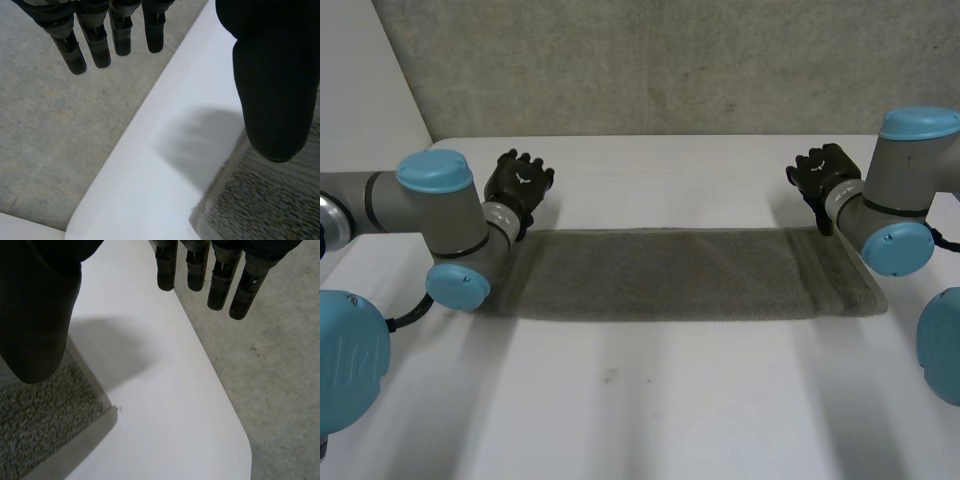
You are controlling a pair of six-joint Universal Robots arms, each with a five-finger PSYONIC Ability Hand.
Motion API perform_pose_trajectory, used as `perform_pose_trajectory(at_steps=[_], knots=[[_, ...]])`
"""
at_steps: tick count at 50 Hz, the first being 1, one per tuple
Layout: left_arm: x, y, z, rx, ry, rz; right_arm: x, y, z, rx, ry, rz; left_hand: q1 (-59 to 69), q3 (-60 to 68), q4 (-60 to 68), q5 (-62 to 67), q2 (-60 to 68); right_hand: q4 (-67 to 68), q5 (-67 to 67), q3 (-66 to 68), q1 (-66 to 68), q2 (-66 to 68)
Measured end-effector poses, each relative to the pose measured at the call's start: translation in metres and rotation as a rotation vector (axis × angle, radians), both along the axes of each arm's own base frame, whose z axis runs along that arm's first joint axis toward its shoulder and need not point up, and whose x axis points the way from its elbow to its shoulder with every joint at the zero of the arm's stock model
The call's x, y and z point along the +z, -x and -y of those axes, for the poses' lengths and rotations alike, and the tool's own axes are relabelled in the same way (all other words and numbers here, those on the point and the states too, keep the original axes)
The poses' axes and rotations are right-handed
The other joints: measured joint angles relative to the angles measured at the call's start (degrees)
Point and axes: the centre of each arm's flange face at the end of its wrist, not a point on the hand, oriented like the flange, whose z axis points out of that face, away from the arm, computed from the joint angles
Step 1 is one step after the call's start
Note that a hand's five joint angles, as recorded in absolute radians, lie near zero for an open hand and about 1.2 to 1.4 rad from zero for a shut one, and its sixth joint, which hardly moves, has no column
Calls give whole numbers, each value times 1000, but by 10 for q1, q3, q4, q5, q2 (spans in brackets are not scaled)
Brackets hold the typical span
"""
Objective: Fold the towel.
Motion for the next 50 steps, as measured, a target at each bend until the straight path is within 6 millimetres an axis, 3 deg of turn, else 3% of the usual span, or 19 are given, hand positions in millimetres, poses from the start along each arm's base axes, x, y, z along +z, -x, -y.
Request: perform_pose_trajectory(at_steps=[4, 10, 15, 20, 28, 33, 43, 50], knots=[[14, 0, -1, 13, 16, -34, 12, -2, -3, 1, 10, 30, -20, -22, -22, -15, -21, 0, 0, 0, -1, 0], [44, -5, -10, 45, 17, -143, 52, 1, -14, -11, 15, 153, -29, -32, -32, -20, -31, 0, 0, 0, -2, 0], [60, -15, -35, 59, -27, -204, 76, 18, -34, -16, -24, 209, -32, -34, -34, -21, -32, 0, 0, 0, -3, 0], [65, -27, -62, 65, -55, -217, 80, 40, -55, -15, -84, 215, -32, -34, -35, -21, -33, 0, 0, 0, -3, 0], [63, -44, -107, 65, -42, -244, 60, 70, -91, -8, -157, 222, -32, -34, -35, -22, -34, 0, 0, 0, -4, 0], [58, -50, -128, 66, -41, -305, 32, 82, -109, 2, -182, 220, -32, -34, -35, -22, -34, 0, 0, 0, -5, 0], [50, -56, -139, 80, -77, -421, -12, 87, -117, 14, -215, 163, -32, -34, -35, -22, -34, 5, 25, 14, 26, 8], [47, -57, -139, 85, -90, -435, -34, 89, -111, 12, -219, 134, -32, -34, -35, -22, -34, 153, 175, 161, 166, 156]])
